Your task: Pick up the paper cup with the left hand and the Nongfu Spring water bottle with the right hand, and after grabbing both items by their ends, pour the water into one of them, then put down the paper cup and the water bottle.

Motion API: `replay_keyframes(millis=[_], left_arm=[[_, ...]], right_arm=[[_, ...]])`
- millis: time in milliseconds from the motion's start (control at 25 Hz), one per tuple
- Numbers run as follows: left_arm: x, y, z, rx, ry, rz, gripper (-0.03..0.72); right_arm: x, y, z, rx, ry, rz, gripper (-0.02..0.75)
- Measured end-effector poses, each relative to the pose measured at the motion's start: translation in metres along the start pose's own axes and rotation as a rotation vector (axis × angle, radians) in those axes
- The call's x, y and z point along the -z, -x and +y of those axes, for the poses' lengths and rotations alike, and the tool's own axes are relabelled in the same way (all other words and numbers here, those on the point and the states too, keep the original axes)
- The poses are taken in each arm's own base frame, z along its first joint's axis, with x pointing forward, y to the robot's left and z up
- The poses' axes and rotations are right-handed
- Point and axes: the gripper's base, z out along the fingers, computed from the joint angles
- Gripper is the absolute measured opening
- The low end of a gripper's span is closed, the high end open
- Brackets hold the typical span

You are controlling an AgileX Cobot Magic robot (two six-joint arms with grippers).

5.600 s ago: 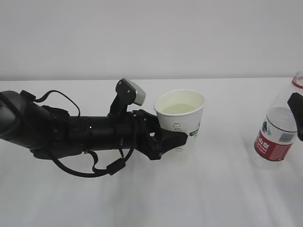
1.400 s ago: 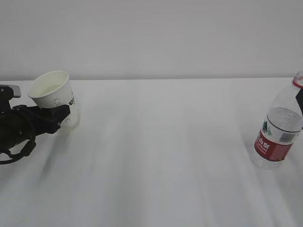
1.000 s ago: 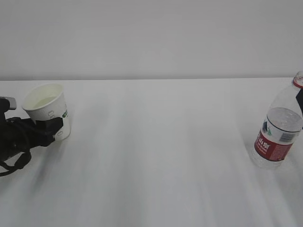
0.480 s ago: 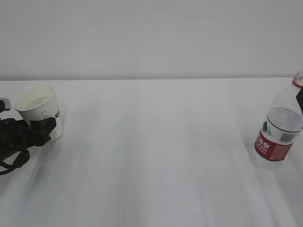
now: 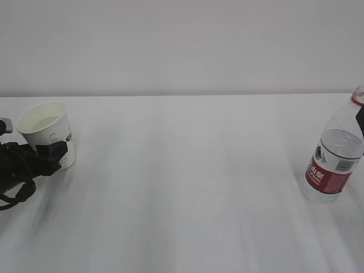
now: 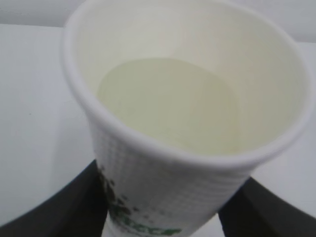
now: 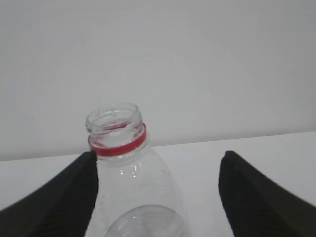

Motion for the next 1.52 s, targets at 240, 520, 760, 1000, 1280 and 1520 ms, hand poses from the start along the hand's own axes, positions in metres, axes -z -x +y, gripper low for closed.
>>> replay_keyframes(millis=[240,520,760,1000,1280,1520], left_arm=[[0.0000,0.0000,0.0000,0.000,0.000,0.000,0.465],[0.0010,-0.0009,-0.0001,0.001,0.000,0.003,0.477],[0.0057,-0.0033,-0.0007,0.003,0.001,0.008,0.486],[0.0061,-0.0035,-0.0004,0.004,0.004,0.007,0.544],[0.0068,-0.0039,-0.0004,0.004,0.005,0.007,0.581],[0.0068,-0.0037,0.0005,0.009,0.015,0.004,0.585]], right_arm=[[0.0000,0.0000,0.0000,0.000,0.000,0.000,0.576],[0.0000,0.0000,0.0000,0.000,0.000,0.000,0.576],[0.0000,0.0000,0.0000,0.000,0.000,0.000,0.576],[0.0000,0.0000,0.0000,0.000,0.000,0.000,0.576],[0.0000,0.0000,0.0000,0.000,0.000,0.000,0.576],[0.0000,0.0000,0.0000,0.000,0.000,0.000,0.576]])
